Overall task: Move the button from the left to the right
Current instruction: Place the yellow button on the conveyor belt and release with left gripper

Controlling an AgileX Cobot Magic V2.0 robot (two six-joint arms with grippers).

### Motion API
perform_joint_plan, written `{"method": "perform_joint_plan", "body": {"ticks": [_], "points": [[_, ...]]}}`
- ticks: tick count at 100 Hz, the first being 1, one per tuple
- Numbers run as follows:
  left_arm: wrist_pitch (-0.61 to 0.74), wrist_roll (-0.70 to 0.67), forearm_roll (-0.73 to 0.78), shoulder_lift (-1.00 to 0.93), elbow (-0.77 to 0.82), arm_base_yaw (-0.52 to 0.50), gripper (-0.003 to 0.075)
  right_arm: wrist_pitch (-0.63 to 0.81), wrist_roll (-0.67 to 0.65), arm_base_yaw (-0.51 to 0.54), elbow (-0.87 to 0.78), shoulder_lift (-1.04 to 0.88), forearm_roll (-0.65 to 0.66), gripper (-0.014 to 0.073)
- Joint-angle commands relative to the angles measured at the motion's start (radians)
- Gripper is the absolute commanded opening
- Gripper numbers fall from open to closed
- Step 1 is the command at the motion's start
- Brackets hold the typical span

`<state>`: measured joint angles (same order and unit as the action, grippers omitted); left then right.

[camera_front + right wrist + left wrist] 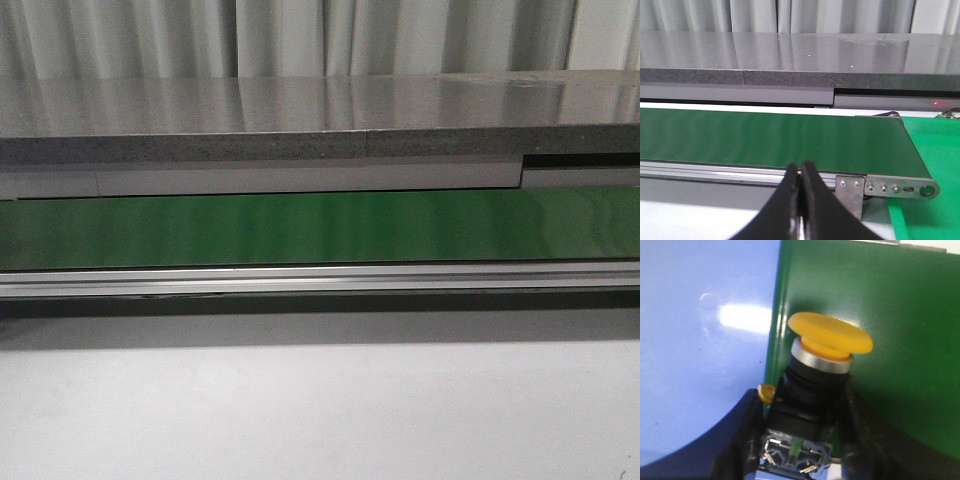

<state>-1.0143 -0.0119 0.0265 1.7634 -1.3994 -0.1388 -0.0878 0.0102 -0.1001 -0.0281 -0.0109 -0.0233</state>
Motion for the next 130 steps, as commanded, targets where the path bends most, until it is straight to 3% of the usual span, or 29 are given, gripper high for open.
{"method": "perform_joint_plan", "body": {"ticks": [1,9,16,21,36,43,59,102,130], "points": [[0.024,0.003,-0.018,-0.019,-0.021,0.021,-0.0006,0.082,0.003,-0.001,0.015,-0.018,0.009,-0.0067],[0.022,0.012,-0.033,-0.004,-0.021,0.032,0.003,0.082,0.003,-0.001,0.015,-0.018,0.009,-0.0067],[0.021,0.027,-0.039,0.001,-0.021,0.044,0.0124,0.082,0.003,-0.001,0.015,-0.018,0.009,-0.0067],[0.018,0.035,-0.041,0.001,-0.021,0.053,0.0224,0.082,0.003,-0.001,0.015,-0.018,0.009,-0.0067],[-0.001,0.037,-0.041,0.001,-0.021,0.061,0.062,0.082,0.003,-0.001,0.015,-0.018,0.009,-0.0067],[-0.018,0.037,-0.043,0.001,-0.021,0.061,0.0717,0.082,0.003,-0.001,0.015,-0.018,0.009,-0.0067],[-0.039,0.037,-0.047,-0.01,-0.023,0.061,0.065,0.082,0.003,-0.001,0.015,-0.018,0.009,-0.0067],[0.003,0.056,-0.065,-0.073,-0.023,0.061,0.065,0.082,0.003,-0.001,0.015,-0.018,0.009,-0.0067],[0.054,0.13,-0.161,-0.253,0.005,0.061,0.065,0.082,0.003,-0.001,0.015,-0.018,0.009,-0.0067]]}}
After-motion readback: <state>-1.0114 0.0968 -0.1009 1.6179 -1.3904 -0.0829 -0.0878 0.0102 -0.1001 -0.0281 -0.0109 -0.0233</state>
